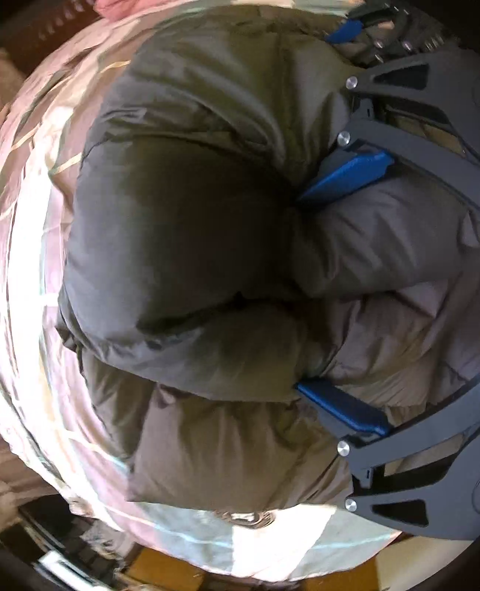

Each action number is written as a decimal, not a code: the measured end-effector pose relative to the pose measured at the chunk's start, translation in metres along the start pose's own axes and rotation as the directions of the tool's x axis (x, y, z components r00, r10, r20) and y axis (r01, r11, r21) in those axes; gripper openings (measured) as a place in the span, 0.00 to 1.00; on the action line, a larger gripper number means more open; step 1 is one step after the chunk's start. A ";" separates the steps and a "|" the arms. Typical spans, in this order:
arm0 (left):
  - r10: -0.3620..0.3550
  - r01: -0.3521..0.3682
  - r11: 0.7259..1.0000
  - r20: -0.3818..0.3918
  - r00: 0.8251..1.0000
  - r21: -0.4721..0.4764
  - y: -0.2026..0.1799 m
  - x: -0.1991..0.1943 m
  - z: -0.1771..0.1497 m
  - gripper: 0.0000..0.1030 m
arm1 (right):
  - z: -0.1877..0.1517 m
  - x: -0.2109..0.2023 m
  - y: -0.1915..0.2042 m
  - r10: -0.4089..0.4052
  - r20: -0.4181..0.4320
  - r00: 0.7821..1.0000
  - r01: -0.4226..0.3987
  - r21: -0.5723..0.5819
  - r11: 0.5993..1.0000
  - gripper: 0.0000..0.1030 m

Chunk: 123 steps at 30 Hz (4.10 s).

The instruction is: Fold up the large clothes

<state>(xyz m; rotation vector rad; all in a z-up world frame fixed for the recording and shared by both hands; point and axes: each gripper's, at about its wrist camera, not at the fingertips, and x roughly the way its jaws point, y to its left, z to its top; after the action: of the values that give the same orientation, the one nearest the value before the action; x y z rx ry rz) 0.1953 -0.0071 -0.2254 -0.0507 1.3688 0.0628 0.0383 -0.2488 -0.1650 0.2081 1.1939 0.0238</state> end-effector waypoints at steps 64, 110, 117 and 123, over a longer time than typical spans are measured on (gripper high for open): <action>-0.062 0.064 0.995 -0.028 0.998 0.071 -0.029 0.013 -0.060 0.98 | 0.013 0.054 -0.030 -0.051 -0.133 0.990 0.083 0.245 0.966 0.99; -0.031 0.024 0.996 0.074 0.997 0.088 -0.077 -0.011 -0.081 0.98 | -0.028 0.043 0.048 -0.193 0.049 0.980 0.199 -0.188 0.962 0.99; -0.016 0.008 0.997 0.092 0.996 0.079 -0.080 -0.014 -0.097 0.98 | -0.031 0.042 0.044 -0.173 0.082 0.982 0.185 -0.172 0.968 0.99; -0.026 0.014 0.993 0.104 0.994 0.113 -0.085 -0.014 -0.099 0.98 | -0.032 0.044 0.037 -0.134 0.117 0.984 0.151 -0.155 0.976 0.99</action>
<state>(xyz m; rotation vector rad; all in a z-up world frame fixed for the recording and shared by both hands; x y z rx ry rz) 0.1024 -0.0992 -0.2312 0.0331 1.2643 -0.0284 0.0284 -0.2018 -0.2106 -0.0209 1.0928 -0.0146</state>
